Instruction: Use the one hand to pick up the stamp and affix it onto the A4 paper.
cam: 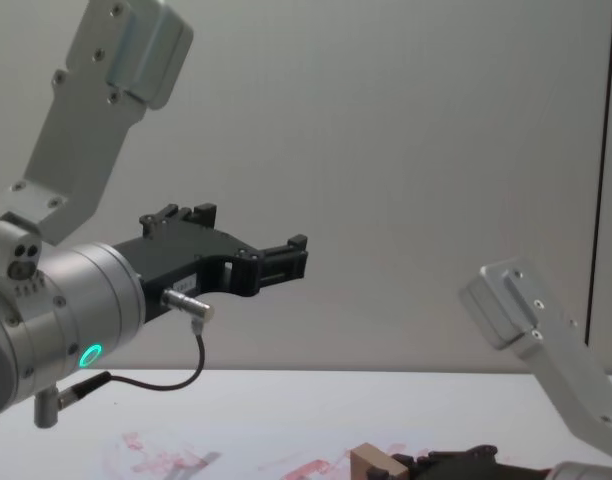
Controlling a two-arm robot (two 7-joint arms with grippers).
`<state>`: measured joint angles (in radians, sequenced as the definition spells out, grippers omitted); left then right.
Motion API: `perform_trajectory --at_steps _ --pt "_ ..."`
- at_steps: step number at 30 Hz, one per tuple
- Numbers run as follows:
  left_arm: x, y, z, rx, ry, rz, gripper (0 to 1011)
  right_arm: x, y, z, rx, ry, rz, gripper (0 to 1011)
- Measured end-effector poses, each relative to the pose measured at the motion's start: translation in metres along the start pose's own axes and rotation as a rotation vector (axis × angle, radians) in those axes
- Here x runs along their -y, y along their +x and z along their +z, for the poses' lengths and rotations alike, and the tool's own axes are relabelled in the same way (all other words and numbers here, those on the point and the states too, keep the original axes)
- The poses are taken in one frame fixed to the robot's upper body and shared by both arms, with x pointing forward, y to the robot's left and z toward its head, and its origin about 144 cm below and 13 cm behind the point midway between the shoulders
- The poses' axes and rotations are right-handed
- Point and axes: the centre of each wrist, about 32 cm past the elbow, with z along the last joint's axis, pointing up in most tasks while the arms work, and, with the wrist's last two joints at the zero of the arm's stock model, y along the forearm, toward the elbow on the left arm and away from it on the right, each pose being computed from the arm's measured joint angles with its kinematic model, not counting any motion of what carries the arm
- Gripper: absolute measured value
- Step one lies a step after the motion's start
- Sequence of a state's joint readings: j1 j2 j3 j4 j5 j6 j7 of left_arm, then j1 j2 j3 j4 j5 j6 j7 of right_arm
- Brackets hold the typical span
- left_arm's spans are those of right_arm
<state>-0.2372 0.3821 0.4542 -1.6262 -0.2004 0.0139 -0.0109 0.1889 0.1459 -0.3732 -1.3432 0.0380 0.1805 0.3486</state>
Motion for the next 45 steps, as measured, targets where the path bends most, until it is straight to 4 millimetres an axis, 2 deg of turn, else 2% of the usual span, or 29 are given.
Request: perform_trajectory --at_steps 10,20,29,36,45 --pt "0.0 0.0 0.0 0.0 0.0 0.0 1002 0.004 0.002 0.003 -0.016 0.005 -0.005 216" --pt "0.0 0.0 0.0 0.0 0.0 0.0 1003 0.012 0.008 0.021 -0.035 0.132 -0.042 214" --pt "0.0 0.0 0.0 0.0 0.0 0.0 1003 0.025 0.022 0.036 -0.043 0.234 -0.106 214" --pt "0.0 0.0 0.0 0.0 0.0 0.0 1002 0.036 0.032 0.038 -0.039 0.248 -0.148 214" --pt "0.0 0.0 0.0 0.0 0.0 0.0 1002 0.051 0.042 0.03 -0.027 0.218 -0.184 214"
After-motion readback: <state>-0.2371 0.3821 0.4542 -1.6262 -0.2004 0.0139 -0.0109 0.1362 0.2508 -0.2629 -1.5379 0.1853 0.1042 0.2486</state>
